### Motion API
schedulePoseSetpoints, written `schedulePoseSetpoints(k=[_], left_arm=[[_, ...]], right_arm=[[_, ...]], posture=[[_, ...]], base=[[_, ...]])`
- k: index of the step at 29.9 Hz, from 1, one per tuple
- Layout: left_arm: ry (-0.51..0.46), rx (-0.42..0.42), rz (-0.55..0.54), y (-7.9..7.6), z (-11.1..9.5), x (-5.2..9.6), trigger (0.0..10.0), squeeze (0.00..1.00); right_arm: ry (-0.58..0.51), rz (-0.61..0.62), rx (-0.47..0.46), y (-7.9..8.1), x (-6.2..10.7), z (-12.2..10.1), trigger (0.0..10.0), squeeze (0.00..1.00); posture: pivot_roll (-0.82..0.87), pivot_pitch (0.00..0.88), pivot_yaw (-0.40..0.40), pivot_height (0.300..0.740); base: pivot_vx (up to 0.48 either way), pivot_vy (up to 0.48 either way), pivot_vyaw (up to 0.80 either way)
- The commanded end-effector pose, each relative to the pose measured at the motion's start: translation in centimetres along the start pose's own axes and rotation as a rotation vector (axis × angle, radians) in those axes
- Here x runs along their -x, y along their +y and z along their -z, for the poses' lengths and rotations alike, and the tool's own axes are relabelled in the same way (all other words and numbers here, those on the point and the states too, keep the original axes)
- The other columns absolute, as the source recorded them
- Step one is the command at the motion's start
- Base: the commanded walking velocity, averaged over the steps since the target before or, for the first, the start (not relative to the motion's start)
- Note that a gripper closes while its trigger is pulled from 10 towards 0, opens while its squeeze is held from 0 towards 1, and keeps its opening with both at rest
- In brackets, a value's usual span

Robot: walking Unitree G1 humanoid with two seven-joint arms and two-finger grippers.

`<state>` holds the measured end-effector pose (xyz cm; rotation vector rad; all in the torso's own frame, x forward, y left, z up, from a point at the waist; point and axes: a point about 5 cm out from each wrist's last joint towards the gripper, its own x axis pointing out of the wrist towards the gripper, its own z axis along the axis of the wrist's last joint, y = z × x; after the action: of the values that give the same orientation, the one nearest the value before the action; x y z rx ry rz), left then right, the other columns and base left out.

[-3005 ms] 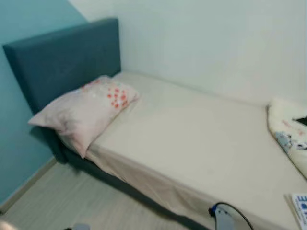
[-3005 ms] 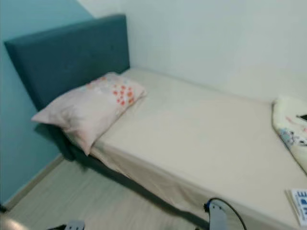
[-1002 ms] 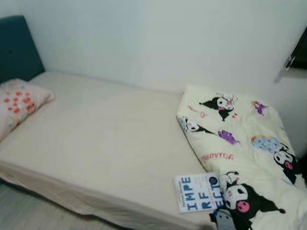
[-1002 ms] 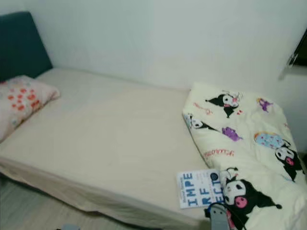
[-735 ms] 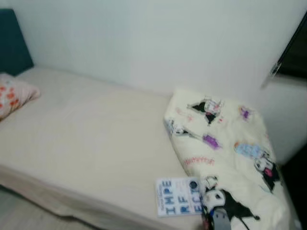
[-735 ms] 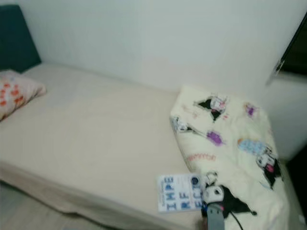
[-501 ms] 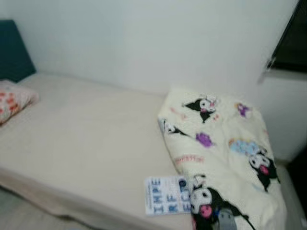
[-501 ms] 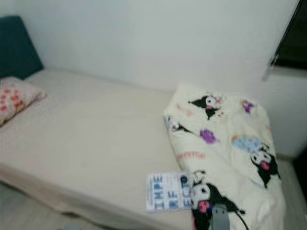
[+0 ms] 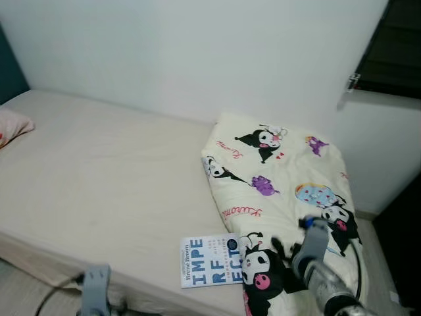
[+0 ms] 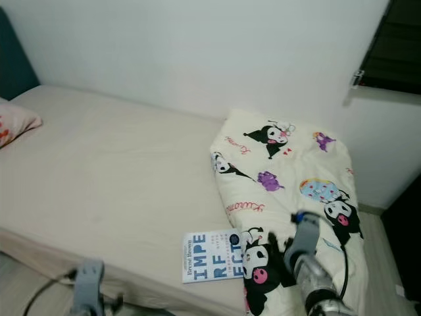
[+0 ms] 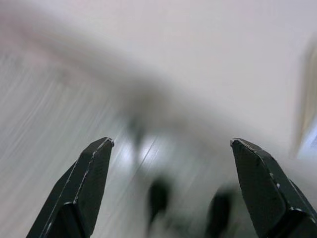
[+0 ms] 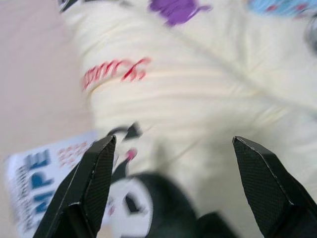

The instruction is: Clean up the room

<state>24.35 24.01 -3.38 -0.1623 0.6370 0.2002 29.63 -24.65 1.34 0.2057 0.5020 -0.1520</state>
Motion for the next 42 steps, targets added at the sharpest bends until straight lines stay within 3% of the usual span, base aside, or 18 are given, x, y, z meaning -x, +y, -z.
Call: schedulePoseSetpoints(k=[1,4,7,9,11,12,13,14,15,17,20,27,32,42], left_arm=[[-0.049,0.044,0.037,-0.3,-1.0,-0.2,10.0,0.0],[-0.228,0.123,0.17,-2.0,-5.5,-0.8,10.0,0.0],[-0.272,0.142,0.21,-2.4,-6.7,-0.9,10.0,0.0],[-0.343,0.166,0.344,-3.9,-8.6,-0.8,10.0,0.0],[-0.343,0.166,0.344,-3.9,-8.6,-0.8,10.0,0.0],[-0.362,0.166,0.41,-4.7,-9.1,-0.7,10.0,0.0],[-0.362,0.166,0.41,-4.7,-9.1,-0.7,10.0,0.0],[-0.36,0.138,0.565,-6.8,-9.2,-0.4,10.0,0.0],[-0.344,0.123,0.611,-7.5,-9.0,-0.4,10.0,0.0],[-0.344,0.123,0.611,-7.5,-9.0,-0.4,10.0,0.0],[-0.302,0.113,0.695,-9.2,-8.0,-0.2,10.0,0.0],[-0.277,0.111,0.756,-10.8,-7.2,0.0,10.0,0.0],[-0.28,0.046,0.844,-12.9,-7.0,0.6,10.0,0.0],[-0.3,-0.002,0.858,-13.7,-7.4,0.8,10.0,0.0]], right_arm=[[0.021,0.043,-0.019,-0.6,0.2,0.4,10.0,0.0],[0.005,0.09,-0.039,-1.3,0.1,-0.4,10.0,0.0],[-0.002,0.096,-0.049,-1.5,0.1,-0.5,10.0,0.0],[-0.012,0.103,-0.062,-1.6,0.2,-0.6,10.0,0.0],[-0.012,0.103,-0.062,-1.6,0.2,-0.6,10.0,0.0],[-0.016,0.102,-0.07,-1.6,0.2,-0.6,10.0,0.0],[-0.016,0.102,-0.07,-1.6,0.2,-0.6,10.0,0.0],[-0.022,0.106,-0.071,-1.6,0.1,-0.7,10.0,0.0],[-0.026,0.108,-0.069,-1.6,0.1,-0.9,10.0,0.0],[-0.026,0.108,-0.069,-1.6,0.1,-0.9,10.0,0.0],[-0.04,0.116,-0.067,-1.7,0.1,-1.4,10.0,0.0],[-0.06,0.113,-0.077,-1.8,0.0,-2.1,10.0,0.0],[-0.087,0.081,-0.09,-1.3,-0.2,-3.0,10.0,0.0],[-0.1,0.047,-0.102,-0.4,-0.5,-3.1,10.0,0.0]], posture=[[-0.04,0.0,-0.055,0.74],[-0.04,0.0,-0.056,0.725],[-0.04,0.0,-0.056,0.72],[-0.04,0.0,-0.056,0.71],[-0.04,0.0,-0.056,0.71],[-0.04,0.0,-0.055,0.705],[-0.04,0.0,-0.055,0.705],[-0.04,0.0,-0.053,0.695],[-0.04,0.0,-0.054,0.69],[-0.04,0.0,-0.054,0.69],[-0.05,0.0,-0.055,0.675],[-0.05,0.0,-0.058,0.66],[-0.05,0.0,-0.056,0.635],[-0.05,0.0,-0.047,0.595]], base=[[0.0,0.0,0.0],[0.0,0.0,0.0],[0.0,0.0,0.0],[0.0,0.0,0.0],[0.0,0.0,0.0],[0.0,0.0,0.0],[0.0,0.0,0.0],[0.0,0.0,0.0],[0.0,0.0,0.0],[0.0,0.0,0.0],[0.0,0.0,0.0],[0.0,0.0,0.0],[0.0,0.0,0.0],[0.0,0.0,0.0]])
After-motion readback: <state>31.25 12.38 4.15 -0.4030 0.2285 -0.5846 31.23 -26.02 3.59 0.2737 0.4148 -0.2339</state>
